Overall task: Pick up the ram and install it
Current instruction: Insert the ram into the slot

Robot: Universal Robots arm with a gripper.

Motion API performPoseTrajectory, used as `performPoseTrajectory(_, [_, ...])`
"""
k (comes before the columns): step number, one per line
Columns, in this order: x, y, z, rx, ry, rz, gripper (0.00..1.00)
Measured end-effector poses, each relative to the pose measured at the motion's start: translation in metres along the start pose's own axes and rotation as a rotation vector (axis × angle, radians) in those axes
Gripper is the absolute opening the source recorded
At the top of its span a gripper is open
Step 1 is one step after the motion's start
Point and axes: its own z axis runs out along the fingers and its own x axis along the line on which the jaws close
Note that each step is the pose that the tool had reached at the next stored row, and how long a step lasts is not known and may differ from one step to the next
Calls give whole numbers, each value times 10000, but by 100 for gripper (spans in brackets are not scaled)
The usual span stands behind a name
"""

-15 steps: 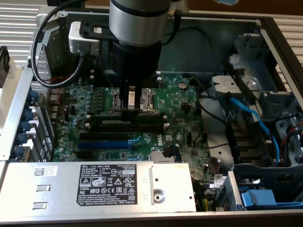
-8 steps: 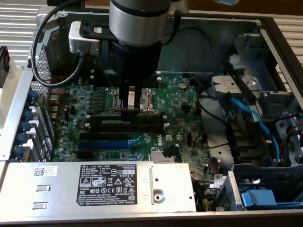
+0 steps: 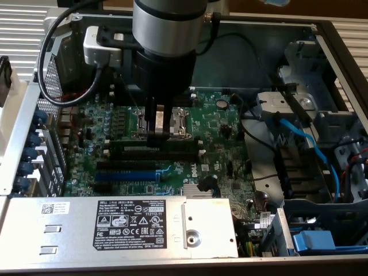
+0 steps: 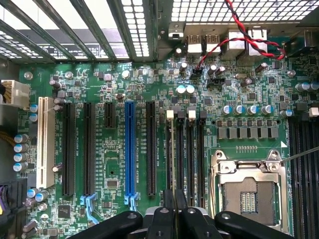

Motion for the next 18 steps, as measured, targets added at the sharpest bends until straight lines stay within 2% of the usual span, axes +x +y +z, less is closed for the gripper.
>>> performPoseTrajectory(18, [0,-2,34,0,-1,1,12])
